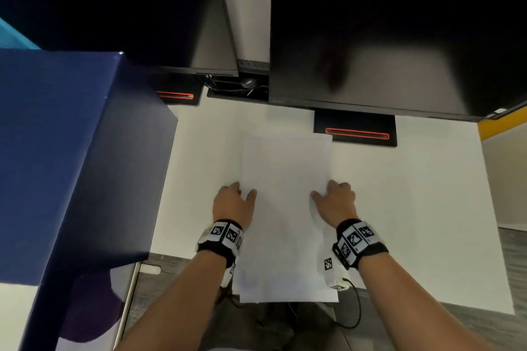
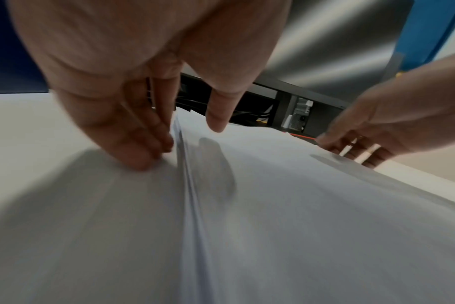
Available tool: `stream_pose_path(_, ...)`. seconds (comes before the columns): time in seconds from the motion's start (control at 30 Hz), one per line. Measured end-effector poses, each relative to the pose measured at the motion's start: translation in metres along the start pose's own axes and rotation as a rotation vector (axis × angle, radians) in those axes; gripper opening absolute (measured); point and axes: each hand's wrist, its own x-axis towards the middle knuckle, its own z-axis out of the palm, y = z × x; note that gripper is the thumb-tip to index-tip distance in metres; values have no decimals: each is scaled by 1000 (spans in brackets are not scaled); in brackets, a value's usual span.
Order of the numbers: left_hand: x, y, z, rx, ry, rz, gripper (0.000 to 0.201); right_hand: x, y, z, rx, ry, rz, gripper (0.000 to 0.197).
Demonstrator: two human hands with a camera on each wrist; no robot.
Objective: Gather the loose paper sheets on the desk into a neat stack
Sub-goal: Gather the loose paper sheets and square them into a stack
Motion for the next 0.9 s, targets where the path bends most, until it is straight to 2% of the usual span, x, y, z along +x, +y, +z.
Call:
stream_pose_path(0.07, 9, -6, -3, 9, 43, -65, 66, 1, 6, -7, 19, 53, 59, 63)
stream_pose_path(0.13, 12, -8, -1, 13, 65, -82, 72, -3, 10, -7, 32, 88, 93, 72)
stream_pose_path(0.27, -3, 16, 22, 277, 77, -73, 99, -18, -3, 18, -210, 119, 47, 101)
stream_pose_path(0.33, -16, 26, 37, 316, 91, -92, 109, -21, -14, 32, -247, 137, 53, 102)
stream_pose_path(0.4, -24, 33, 46, 339, 85, -113, 113, -17, -24, 37, -153, 108, 118, 99)
stream_pose_path(0.5, -16, 37, 41, 260, 15, -215, 103, 0, -26, 28, 50, 41, 232, 101)
stream_pose_path(0.6, 7, 27, 21, -109, -45, -265, 91, 15, -14, 9, 247, -86, 218, 88)
stream_pose_path(0.67, 19, 18, 10, -184, -156, -250, 86, 17, -8, 3, 276, -115, 173, 71)
stream_pose_path(0.73, 21, 13, 4, -122, -220, -222, 87, 15, -5, 4, 309, -60, 108, 62)
stream_pose_path(0.83, 16, 9, 3, -25, -198, -122, 86, 7, 0, 11, 477, -44, 59, 50)
stream_pose_path(0.87, 16, 7, 5, -87, -209, -88, 80, 5, 4, 12, 579, -79, 77, 53)
stream_pose_path(0.9, 14, 4, 5, -180, -241, -74, 75, 4, 10, 15, 688, -111, 105, 66)
